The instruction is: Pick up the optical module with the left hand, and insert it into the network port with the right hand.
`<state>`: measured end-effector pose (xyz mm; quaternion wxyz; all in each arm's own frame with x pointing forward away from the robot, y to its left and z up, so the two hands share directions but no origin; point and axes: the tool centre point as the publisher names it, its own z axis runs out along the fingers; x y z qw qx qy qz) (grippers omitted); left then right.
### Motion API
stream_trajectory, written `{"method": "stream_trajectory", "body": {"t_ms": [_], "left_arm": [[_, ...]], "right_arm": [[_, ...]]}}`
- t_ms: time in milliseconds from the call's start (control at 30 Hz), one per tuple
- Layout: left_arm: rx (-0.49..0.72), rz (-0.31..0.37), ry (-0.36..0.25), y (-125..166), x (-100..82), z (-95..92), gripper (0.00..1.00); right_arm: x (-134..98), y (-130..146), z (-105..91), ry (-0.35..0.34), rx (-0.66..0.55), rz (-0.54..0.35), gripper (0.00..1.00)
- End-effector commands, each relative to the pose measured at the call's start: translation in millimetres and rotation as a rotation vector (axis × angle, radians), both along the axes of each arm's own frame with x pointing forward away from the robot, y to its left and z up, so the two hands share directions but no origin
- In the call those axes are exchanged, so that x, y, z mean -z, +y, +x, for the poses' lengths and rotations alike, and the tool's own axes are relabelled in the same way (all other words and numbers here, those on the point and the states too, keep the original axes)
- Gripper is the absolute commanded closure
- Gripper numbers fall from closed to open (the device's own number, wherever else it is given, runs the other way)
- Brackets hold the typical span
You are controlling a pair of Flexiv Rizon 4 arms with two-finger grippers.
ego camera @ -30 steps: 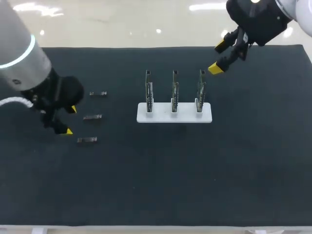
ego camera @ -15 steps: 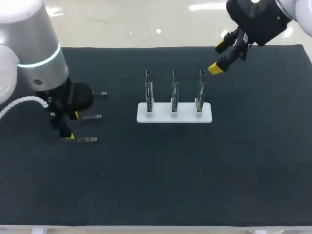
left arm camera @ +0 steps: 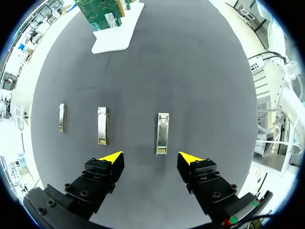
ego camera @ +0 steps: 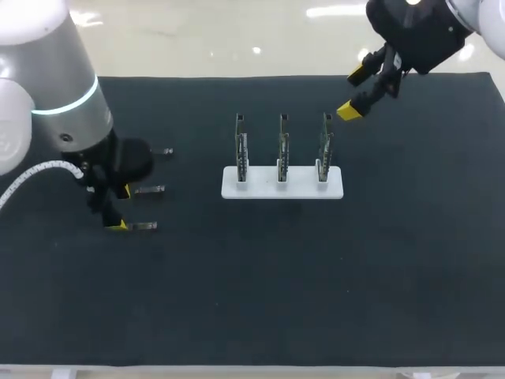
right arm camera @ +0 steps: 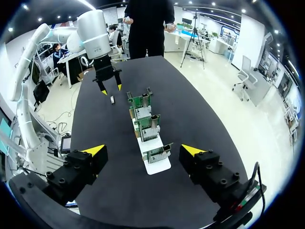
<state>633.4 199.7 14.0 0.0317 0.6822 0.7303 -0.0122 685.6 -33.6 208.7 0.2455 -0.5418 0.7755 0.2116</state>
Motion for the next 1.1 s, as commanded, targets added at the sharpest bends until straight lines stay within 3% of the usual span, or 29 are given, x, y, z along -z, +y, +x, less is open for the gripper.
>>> {"method": "stream_trajectory", "body": {"t_ms": [33,333,1100], "left_arm": [[-0.013,0.001,-0.004,-3,1.8,-2.2,0.00],[-0.023,0.011,-0.003,-4,16.5,-2.3,0.00],[-0.037,0.017,0.001,-4,23.9,-9.8,0.00]], "right_arm": [[0,0,-0.6,-0.001,0.001,0.001,0.00],[0,0,-0.6,-0.001,0.001,0.001,0.00],[0,0,-0.6,-0.001,0.001,0.001,0.00]]}}
